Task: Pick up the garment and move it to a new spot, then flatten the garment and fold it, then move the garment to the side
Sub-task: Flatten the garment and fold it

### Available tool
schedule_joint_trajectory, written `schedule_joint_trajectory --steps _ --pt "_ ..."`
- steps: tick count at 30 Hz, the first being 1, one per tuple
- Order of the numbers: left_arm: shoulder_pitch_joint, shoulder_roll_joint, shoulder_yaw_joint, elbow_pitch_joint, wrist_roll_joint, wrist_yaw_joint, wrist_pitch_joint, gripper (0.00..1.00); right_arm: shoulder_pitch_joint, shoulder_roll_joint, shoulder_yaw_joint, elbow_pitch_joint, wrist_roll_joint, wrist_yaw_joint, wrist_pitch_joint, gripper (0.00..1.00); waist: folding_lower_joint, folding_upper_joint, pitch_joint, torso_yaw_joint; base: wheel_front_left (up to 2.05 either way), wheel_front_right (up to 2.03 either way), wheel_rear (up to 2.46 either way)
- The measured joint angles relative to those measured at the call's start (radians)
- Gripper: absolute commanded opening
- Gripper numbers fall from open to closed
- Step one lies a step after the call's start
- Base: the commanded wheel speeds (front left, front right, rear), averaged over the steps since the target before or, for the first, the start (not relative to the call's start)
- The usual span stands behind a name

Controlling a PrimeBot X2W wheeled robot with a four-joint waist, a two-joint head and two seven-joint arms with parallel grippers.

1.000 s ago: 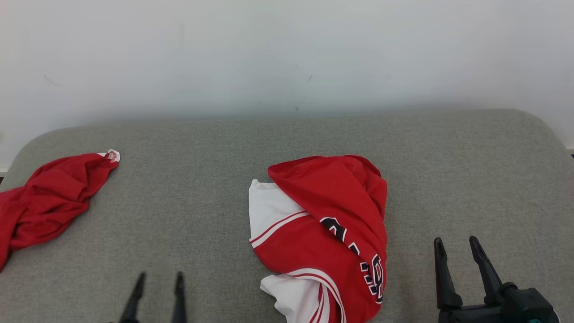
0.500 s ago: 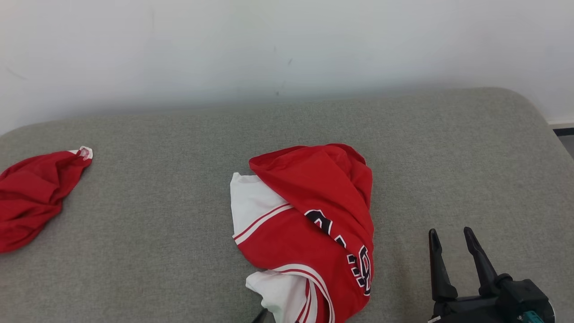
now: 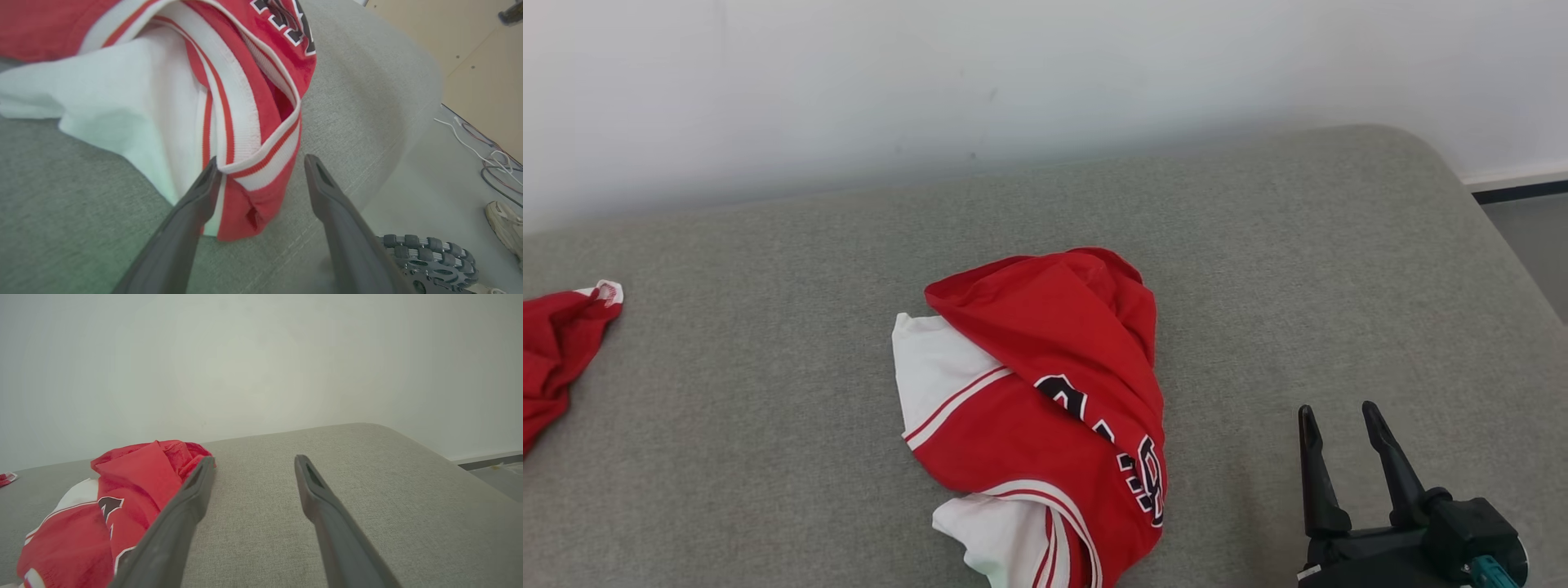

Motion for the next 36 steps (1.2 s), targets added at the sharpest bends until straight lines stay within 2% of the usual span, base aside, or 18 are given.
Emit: schedule_joint_trajectory --steps 2,3,4,5,11,16,29,36 --pt "-0.015 0.0 -0.019 0.015 -0.016 0.0 0.0 1.0 0.0 -0.002 -0.002 -0.001 0.0 0.0 0.0 1.0 0.0 0.0 0.001 -0.009 0.0 0.0 0.0" --pt "-0.023 -0.001 -0.027 0.019 -0.02 0.0 0.0 0.55 0.0 -0.003 -0.003 -0.002 0.0 0.0 0.0 1.0 -0.0001 0.0 0.002 -0.012 0.0 0.0 0.0" --pt "-0.033 -0.001 -0.035 0.024 -0.026 0.0 0.0 0.19 0.0 -0.004 -0.005 -0.003 0.0 0.0 0.0 1.0 -0.0001 0.0 0.003 -0.014 0.0 0.0 0.0" --pt "-0.041 -0.001 -0.04 0.026 -0.031 0.0 0.0 0.0 0.0 -0.005 -0.007 -0.003 0.0 0.0 0.0 1.0 0.0 0.0 0.003 -0.014 0.0 0.0 0.0" --pt "-0.071 0.0 0.021 -0.051 -0.038 0.0 0.0 0.0 0.005 -0.005 -0.019 -0.006 0.001 0.0 0.0 1.0 0.0 0.0 -0.001 0.015 0.0 0.0 0.0" --pt "-0.067 0.009 0.097 -0.179 -0.026 0.001 0.0 0.0 0.012 -0.003 -0.015 0.002 0.005 0.0 0.0 1.0 0.0 0.0 -0.011 0.063 0.0 0.0 0.0" --pt "-0.03 0.14 0.193 -0.435 0.01 0.053 0.03 0.0 0.013 0.008 -0.021 0.014 0.009 0.0 0.0 1.0 -0.0001 0.0 -0.037 0.203 0.0 0.0 0.0" --pt "-0.02 0.188 0.235 -0.46 0.004 0.08 0.044 0.0 -0.005 0.014 -0.008 0.03 0.009 0.0 0.0 1.0 -0.0001 0.0 -0.03 0.202 0.0 0.0 0.0"
